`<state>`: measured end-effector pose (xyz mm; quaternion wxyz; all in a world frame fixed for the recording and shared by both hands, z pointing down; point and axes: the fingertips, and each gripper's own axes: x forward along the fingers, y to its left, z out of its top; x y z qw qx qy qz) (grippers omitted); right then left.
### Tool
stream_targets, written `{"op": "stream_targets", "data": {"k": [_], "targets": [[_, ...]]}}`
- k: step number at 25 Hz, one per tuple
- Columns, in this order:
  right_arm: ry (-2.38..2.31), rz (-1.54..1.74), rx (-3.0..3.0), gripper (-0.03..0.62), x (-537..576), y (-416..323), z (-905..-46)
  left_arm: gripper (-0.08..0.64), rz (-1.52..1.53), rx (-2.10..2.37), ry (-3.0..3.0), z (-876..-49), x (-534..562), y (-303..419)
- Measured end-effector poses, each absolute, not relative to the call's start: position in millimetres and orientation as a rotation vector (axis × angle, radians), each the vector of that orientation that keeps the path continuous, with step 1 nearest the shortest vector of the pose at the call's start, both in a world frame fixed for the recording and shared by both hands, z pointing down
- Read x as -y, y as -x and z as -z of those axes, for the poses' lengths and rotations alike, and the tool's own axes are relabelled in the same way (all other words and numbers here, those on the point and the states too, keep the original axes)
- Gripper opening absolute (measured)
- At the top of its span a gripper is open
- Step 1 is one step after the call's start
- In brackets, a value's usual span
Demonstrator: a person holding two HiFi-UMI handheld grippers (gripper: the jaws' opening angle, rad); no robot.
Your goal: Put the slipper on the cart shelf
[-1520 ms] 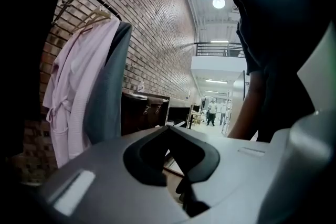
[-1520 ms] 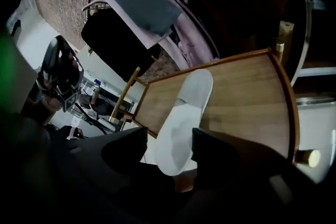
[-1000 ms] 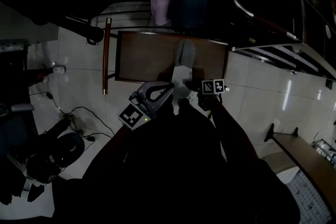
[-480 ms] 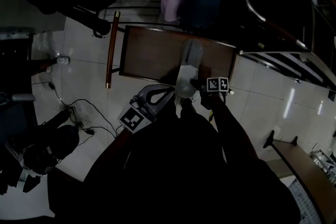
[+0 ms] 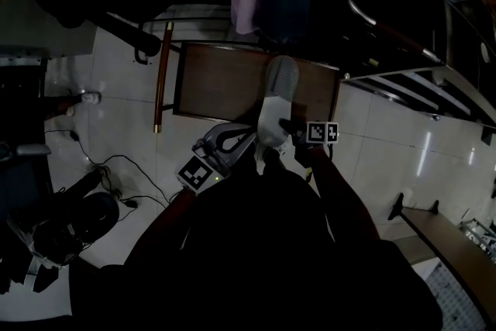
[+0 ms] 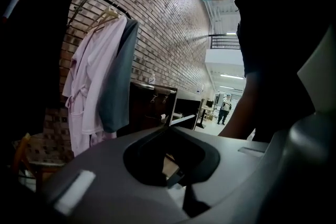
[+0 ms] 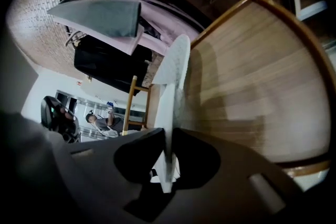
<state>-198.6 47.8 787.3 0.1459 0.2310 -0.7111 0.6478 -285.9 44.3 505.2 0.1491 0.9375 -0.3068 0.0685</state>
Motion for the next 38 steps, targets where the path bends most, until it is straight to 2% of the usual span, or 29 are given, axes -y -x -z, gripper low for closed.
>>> {"op": "stream_targets", "data": {"k": [7, 15, 28, 38], "targets": [[-0.702, -1.784, 2.204, 0.063, -52.0, 176.6, -729.4, 0.004, -0.152, 0.845, -2.786, -472.9, -34.7, 268.3], [-0.800, -1.617, 2.522, 0.063, -29.9, 151.4, -624.9, 0.003, -0.127, 0.770, -2.871, -441.9, -25.9, 242.1], [-1.016, -0.824, 2.918, 0.063, 25.6, 129.4, -448.1, 0.003, -0.061, 0.744, -2.927, -406.1, -6.0, 221.9], [-1.107, -0.476, 2.997, 0.063, 46.8, 136.3, -379.1, 0.003, 0.041, 0.794, -2.907, -380.3, 17.9, 227.8]]}}
